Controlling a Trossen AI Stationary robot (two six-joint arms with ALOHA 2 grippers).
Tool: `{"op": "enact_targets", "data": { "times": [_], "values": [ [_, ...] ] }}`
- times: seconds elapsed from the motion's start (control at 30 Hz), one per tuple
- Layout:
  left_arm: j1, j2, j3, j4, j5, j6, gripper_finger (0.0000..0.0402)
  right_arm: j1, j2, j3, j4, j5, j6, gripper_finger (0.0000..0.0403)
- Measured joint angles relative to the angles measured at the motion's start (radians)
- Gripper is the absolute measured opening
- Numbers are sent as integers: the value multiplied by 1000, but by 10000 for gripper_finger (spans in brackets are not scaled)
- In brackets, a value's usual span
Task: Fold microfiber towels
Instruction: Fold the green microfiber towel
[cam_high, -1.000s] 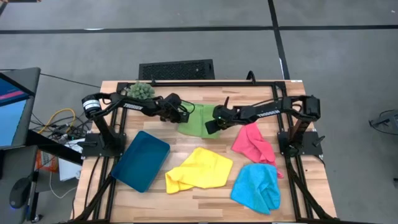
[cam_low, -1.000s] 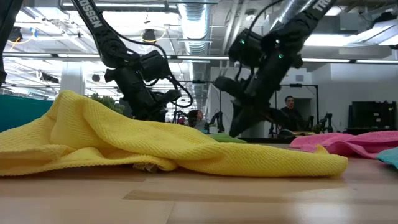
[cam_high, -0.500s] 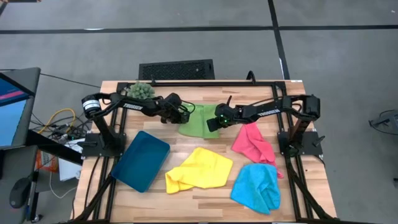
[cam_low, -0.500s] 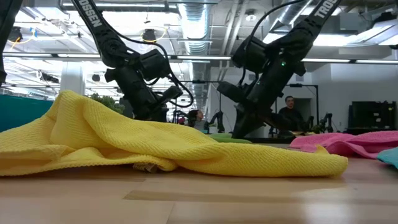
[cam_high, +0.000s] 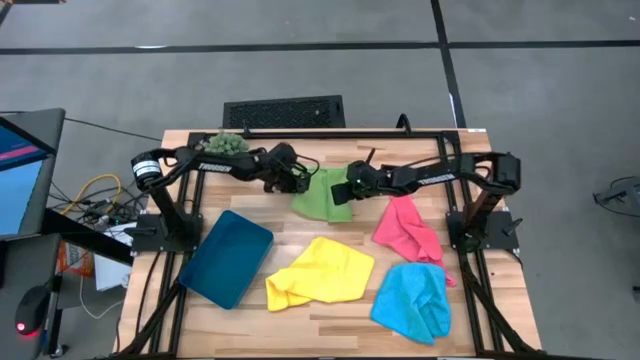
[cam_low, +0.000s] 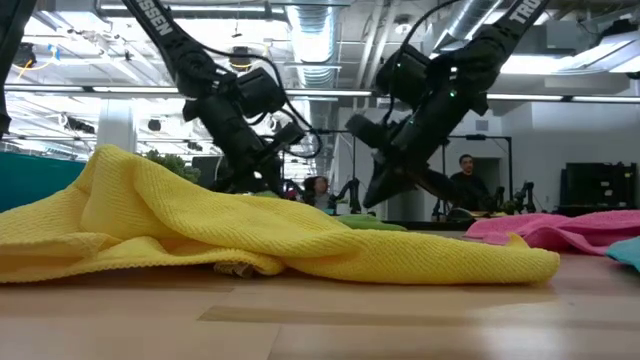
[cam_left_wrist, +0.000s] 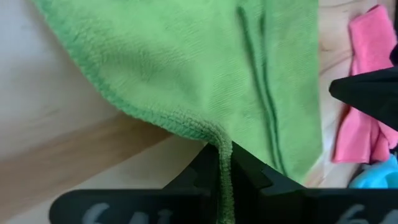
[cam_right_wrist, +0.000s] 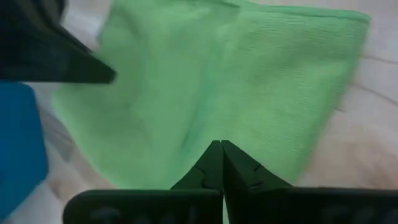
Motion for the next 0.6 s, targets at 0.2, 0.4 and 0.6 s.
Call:
{"op": "enact_targets", "data": {
  "times": [0.2,0.4,0.6],
  "values": [
    [-33,0,50,-18,10,6,13,-23,-5,-2,-68,0,2,14],
    [-83,0,91,-50,-17,11,13,-34,-5,-2,-127,0,26,20],
    [-94,3,95,-52,-47,3,13,-16,-5,-2,-138,0,26,15]
  ]
}}
